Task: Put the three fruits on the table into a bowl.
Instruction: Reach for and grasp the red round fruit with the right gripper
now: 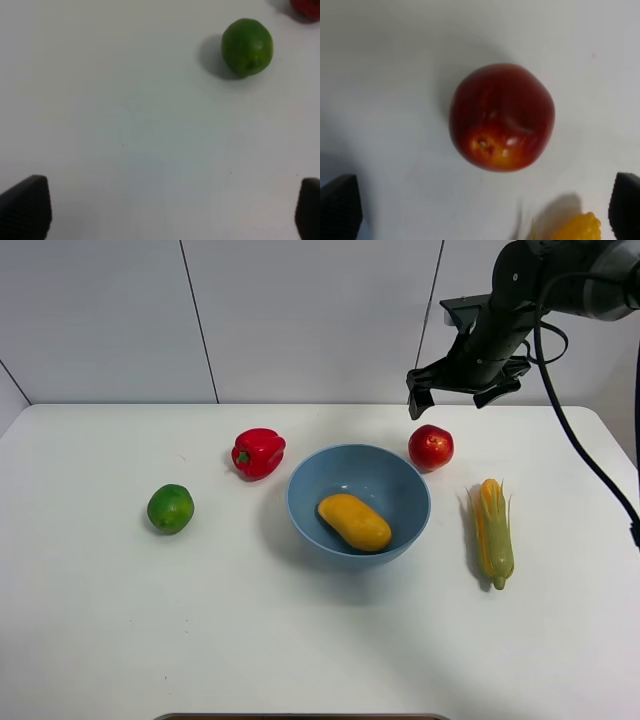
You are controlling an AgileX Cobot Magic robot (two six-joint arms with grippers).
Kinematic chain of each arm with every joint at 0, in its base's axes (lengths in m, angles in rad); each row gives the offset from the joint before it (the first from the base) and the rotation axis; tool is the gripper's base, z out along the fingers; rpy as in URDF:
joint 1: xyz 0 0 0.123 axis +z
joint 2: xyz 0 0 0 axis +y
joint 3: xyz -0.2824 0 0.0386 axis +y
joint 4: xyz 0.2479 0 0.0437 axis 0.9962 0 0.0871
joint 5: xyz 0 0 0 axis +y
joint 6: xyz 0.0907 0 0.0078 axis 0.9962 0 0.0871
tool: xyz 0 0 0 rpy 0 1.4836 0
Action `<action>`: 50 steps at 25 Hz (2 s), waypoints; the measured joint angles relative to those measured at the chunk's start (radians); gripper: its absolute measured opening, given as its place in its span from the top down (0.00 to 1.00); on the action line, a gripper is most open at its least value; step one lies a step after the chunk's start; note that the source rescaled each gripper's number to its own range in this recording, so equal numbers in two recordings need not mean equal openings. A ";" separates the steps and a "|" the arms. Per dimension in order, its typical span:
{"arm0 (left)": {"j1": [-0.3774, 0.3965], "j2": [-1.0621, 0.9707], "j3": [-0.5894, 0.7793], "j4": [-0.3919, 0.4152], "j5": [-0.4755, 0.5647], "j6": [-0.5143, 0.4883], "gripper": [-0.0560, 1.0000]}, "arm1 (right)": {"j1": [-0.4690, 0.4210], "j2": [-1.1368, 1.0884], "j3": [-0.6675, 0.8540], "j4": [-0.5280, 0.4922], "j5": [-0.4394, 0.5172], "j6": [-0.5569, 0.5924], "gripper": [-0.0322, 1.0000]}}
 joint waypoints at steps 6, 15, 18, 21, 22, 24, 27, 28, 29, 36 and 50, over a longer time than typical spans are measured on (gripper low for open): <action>0.000 0.000 0.000 0.000 0.000 0.000 0.00 | -0.063 0.045 0.000 0.106 -0.018 -0.064 0.00; 0.000 0.000 0.000 0.000 0.000 0.000 0.00 | -0.074 0.128 0.000 0.131 -0.068 -0.084 0.00; 0.000 0.000 0.000 0.000 0.000 0.000 0.00 | -0.074 0.147 0.000 0.132 -0.093 -0.086 0.00; 0.000 0.000 0.000 0.000 0.000 0.000 0.00 | -0.074 0.162 0.000 0.134 -0.116 -0.086 0.00; 0.000 0.000 0.000 0.000 0.000 0.000 0.00 | -0.074 0.170 0.000 0.134 -0.120 -0.086 0.00; 0.000 0.000 0.000 0.000 0.000 0.000 0.00 | -0.074 0.184 0.000 0.135 -0.139 -0.086 0.00; 0.000 0.000 0.000 0.000 0.000 0.000 0.00 | -0.074 0.201 0.000 0.136 -0.164 -0.088 0.00; 0.000 0.000 0.000 0.000 0.000 0.000 0.00 | -0.074 0.206 0.000 0.137 -0.173 -0.090 0.00; 0.000 0.000 0.000 0.000 0.000 0.000 0.00 | -0.074 0.210 0.000 0.137 -0.182 -0.091 0.00; 0.000 0.000 0.000 0.000 0.000 0.000 0.00 | -0.074 0.246 0.000 0.137 -0.217 -0.093 0.00; 0.000 0.000 0.000 0.000 0.000 0.000 0.00 | -0.074 0.285 0.000 0.152 -0.298 -0.110 0.00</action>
